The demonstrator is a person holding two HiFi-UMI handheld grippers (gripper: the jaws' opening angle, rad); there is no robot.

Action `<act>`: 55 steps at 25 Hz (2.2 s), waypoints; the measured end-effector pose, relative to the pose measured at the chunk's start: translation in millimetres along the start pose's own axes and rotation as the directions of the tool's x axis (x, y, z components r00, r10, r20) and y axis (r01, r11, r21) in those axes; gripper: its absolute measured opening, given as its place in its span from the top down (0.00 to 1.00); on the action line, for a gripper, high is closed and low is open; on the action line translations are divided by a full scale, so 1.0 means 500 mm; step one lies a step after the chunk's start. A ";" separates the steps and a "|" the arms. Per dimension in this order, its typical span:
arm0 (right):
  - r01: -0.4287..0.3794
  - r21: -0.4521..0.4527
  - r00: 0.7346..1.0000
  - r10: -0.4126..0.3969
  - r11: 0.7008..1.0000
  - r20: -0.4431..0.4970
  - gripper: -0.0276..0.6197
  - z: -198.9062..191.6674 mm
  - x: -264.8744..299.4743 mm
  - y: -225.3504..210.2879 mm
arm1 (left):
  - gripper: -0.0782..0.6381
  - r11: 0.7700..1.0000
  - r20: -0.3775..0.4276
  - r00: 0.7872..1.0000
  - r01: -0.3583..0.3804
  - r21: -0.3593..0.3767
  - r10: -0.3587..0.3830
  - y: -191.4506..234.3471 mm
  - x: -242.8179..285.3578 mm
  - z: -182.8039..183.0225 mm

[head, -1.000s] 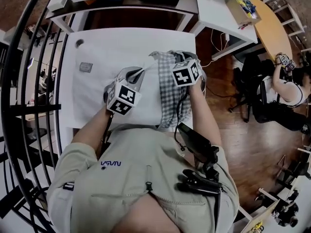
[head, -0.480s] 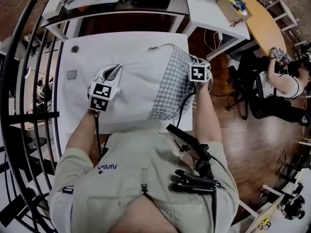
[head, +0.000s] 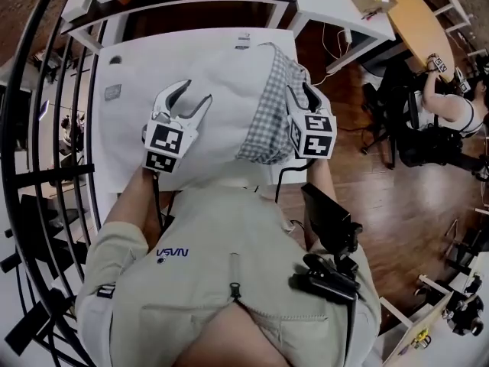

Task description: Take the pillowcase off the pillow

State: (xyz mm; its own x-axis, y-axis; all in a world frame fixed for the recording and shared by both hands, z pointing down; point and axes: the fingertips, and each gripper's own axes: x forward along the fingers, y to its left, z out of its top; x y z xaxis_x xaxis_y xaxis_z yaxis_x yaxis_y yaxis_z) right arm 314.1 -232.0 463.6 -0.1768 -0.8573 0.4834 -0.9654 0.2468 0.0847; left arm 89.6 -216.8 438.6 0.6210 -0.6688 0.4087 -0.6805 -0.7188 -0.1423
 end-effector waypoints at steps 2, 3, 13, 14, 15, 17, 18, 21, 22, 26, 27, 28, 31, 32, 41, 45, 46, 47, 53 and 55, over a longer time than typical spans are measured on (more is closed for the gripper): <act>-0.052 0.011 0.999 0.052 0.999 -0.012 0.68 -0.036 -0.064 0.062 | 0.54 0.999 -0.034 0.998 0.054 0.007 -0.054 -0.077 -0.035 -0.029; -0.072 0.019 0.997 0.072 0.997 -0.028 0.68 -0.061 -0.092 0.090 | 0.53 0.997 -0.057 0.996 0.074 0.013 -0.074 -0.114 -0.049 -0.049; -0.123 -0.121 0.953 0.083 0.985 -0.292 0.60 -0.346 -0.138 0.250 | 0.46 0.979 -0.246 0.969 0.018 0.201 0.032 -0.249 -0.013 -0.242; -0.109 -0.166 0.954 0.056 0.980 -0.294 0.67 -0.351 -0.128 0.251 | 0.51 0.974 -0.250 0.967 0.011 0.228 0.047 -0.246 -0.005 -0.250; -0.092 -0.201 0.957 0.032 0.975 -0.287 0.77 -0.348 -0.124 0.249 | 0.58 0.970 -0.247 0.967 0.004 0.245 0.058 -0.241 -0.003 -0.250; -0.054 -0.228 0.968 -0.005 0.972 -0.252 0.92 -0.323 -0.135 0.234 | 0.73 0.972 -0.213 0.975 -0.019 0.235 0.070 -0.223 -0.015 -0.225; -0.031 -0.227 0.973 -0.023 0.973 -0.230 0.93 -0.306 -0.146 0.219 | 0.77 0.977 -0.186 0.980 -0.036 0.210 0.076 -0.207 -0.025 -0.204; 0.086 -0.225 0.977 -0.126 0.971 -0.171 0.94 -0.269 -0.179 0.141 | 0.81 0.988 -0.101 0.990 -0.089 0.124 0.102 -0.143 -0.055 -0.130; 0.136 -0.224 0.971 -0.175 0.965 -0.163 0.94 -0.266 -0.190 0.106 | 0.82 0.988 -0.076 0.991 -0.103 0.110 0.112 -0.126 -0.064 -0.104; 0.266 -0.172 0.926 -0.301 0.949 -0.228 0.94 -0.321 -0.217 -0.035 | 0.84 0.991 -0.046 0.991 -0.124 0.053 0.126 -0.098 -0.100 -0.070; 0.254 -0.170 0.920 -0.292 0.952 -0.263 0.94 -0.348 -0.213 -0.053 | 0.83 0.993 -0.060 0.992 -0.105 0.046 0.108 -0.106 -0.102 -0.081; 0.225 -0.174 0.915 -0.269 0.959 -0.300 0.94 -0.379 -0.203 -0.060 | 0.83 0.996 -0.083 0.993 -0.078 0.043 0.081 -0.120 -0.100 -0.099; 0.132 -0.174 0.902 -0.191 0.976 -0.388 0.94 -0.466 -0.170 -0.042 | 0.80 1.000 -0.169 0.986 0.005 0.026 0.000 -0.179 -0.082 -0.174; 0.121 -0.160 0.899 -0.176 0.980 -0.402 0.94 -0.483 -0.163 -0.036 | 0.77 1.000 -0.190 0.982 0.022 0.020 -0.017 -0.194 -0.075 -0.196; 0.171 -0.069 0.975 -0.179 0.983 -0.133 0.78 -0.255 -0.189 -0.050 | 0.61 0.997 -0.024 0.999 -0.021 0.076 0.022 -0.169 -0.139 -0.071; 0.094 -0.148 0.990 -0.108 0.984 -0.088 0.77 -0.157 -0.087 -0.042 | 0.56 0.993 -0.025 0.997 -0.064 0.104 0.067 -0.076 -0.079 -0.037; 0.083 -0.160 0.992 -0.097 0.984 -0.086 0.76 -0.136 -0.054 -0.045 | 0.53 0.992 -0.035 0.998 -0.057 0.114 0.061 -0.061 -0.054 -0.031; 0.072 -0.165 0.992 -0.087 0.984 -0.090 0.75 -0.117 -0.020 -0.049 | 0.50 0.992 -0.047 0.998 -0.043 0.115 0.048 -0.051 -0.027 -0.029; -0.024 -0.183 0.965 -0.025 0.983 -0.263 0.71 -0.124 0.169 -0.063 | 0.45 0.982 -0.231 0.963 0.167 0.092 -0.142 -0.106 0.100 -0.127; -0.039 -0.208 0.952 -0.027 0.977 -0.305 0.91 -0.141 0.198 -0.070 | 0.62 0.976 -0.244 0.957 0.190 0.110 -0.159 -0.119 0.093 -0.153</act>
State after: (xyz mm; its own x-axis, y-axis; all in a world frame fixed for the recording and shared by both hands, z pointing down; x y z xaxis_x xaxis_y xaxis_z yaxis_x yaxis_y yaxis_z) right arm 343.9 -293.7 569.9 -0.0836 -0.6847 0.7240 -0.8967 0.3686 0.2451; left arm 129.1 -190.7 535.0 0.6070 -0.4795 0.6338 -0.5035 -0.8490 -0.1602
